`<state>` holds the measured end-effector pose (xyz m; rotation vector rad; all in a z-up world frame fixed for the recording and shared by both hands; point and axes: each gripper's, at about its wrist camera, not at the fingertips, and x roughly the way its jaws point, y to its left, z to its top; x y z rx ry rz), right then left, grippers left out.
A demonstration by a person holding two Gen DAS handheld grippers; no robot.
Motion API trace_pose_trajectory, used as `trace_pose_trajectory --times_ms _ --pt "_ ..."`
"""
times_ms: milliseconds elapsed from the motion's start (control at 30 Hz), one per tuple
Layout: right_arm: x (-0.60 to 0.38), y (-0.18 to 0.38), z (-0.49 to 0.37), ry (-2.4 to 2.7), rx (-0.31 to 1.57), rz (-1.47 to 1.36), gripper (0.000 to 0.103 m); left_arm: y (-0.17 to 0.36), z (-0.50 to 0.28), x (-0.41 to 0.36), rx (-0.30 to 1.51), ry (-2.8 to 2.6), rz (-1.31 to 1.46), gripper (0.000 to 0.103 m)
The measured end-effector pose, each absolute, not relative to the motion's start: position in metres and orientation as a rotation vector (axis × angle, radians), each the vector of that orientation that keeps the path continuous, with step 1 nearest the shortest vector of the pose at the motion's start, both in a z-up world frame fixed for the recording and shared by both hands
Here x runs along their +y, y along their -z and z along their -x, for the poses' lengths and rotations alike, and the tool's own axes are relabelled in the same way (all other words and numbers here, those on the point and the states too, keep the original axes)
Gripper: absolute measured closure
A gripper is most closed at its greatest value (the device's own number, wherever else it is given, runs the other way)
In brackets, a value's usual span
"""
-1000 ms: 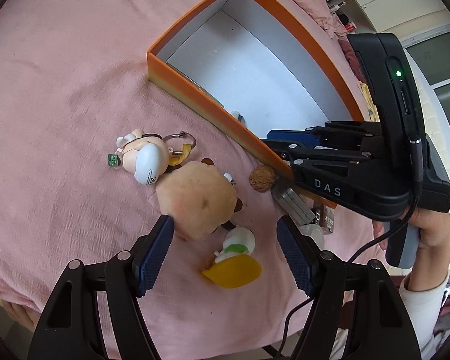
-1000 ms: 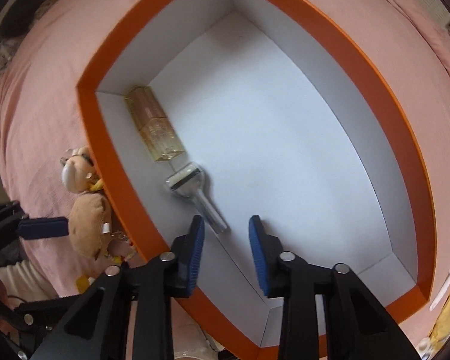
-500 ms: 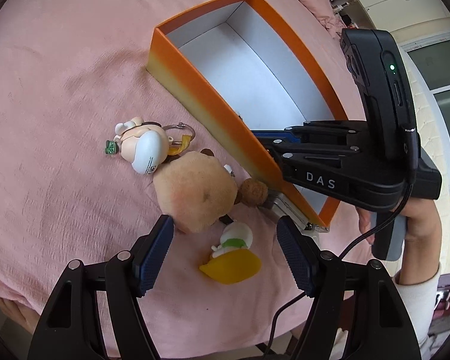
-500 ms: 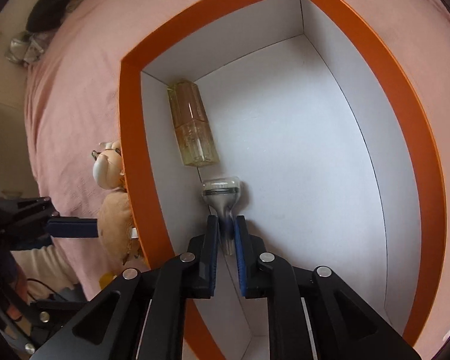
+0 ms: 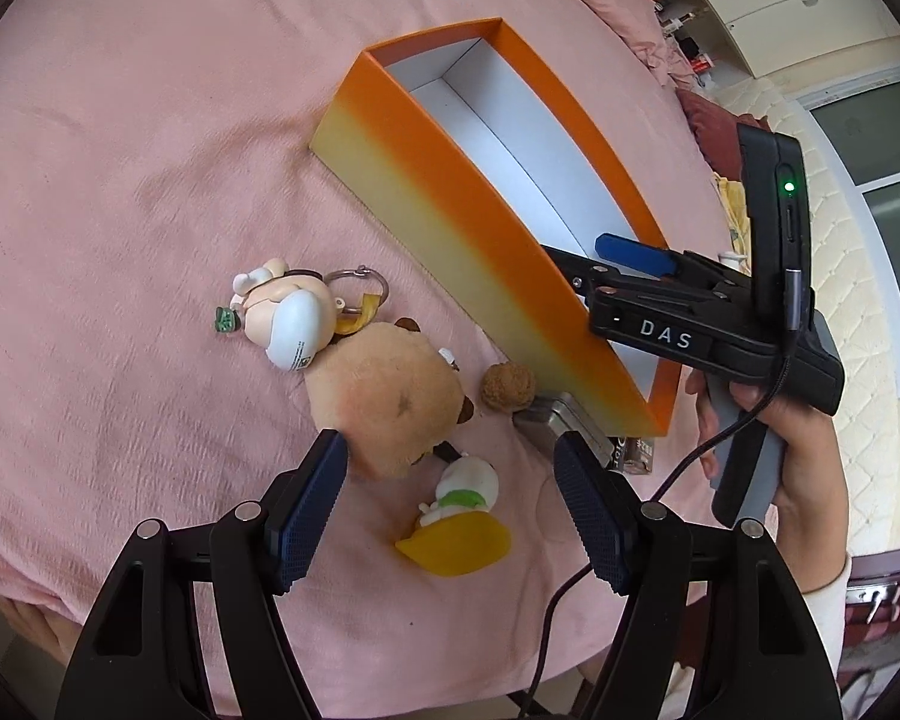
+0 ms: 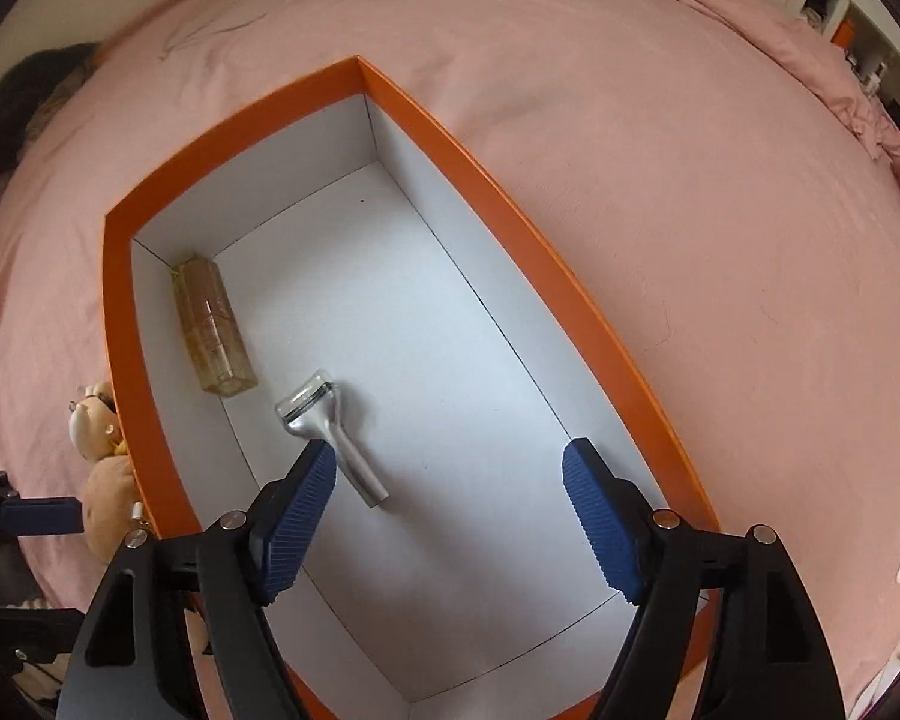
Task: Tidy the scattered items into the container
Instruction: 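Reach the right gripper into the box and close on the silver razor, then lift the razor out with the right gripper onto the bedspread while the left reaches into the box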
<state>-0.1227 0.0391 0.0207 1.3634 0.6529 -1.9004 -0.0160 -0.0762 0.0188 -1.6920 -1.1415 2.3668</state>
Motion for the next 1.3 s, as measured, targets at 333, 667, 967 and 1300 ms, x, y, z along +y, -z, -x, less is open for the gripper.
trace_pose_trajectory --times_ms 333,667,967,1300 --pt "0.018 0.009 0.123 1.685 0.617 -1.520 0.036 -0.023 0.027 -0.070 -1.153 -2.350 1.707 0.031" --pt "0.041 0.020 0.138 1.832 0.542 -1.562 0.093 -0.037 0.046 -0.070 -1.151 -2.362 1.676 0.031" --pt "0.114 0.007 0.173 1.835 0.030 -1.550 0.093 -0.091 0.122 -0.084 -0.840 -2.516 1.711 0.031" --pt "0.150 -0.083 0.175 1.924 -0.431 -1.364 0.093 -0.051 0.165 -0.061 -0.483 -2.304 2.211 0.031"
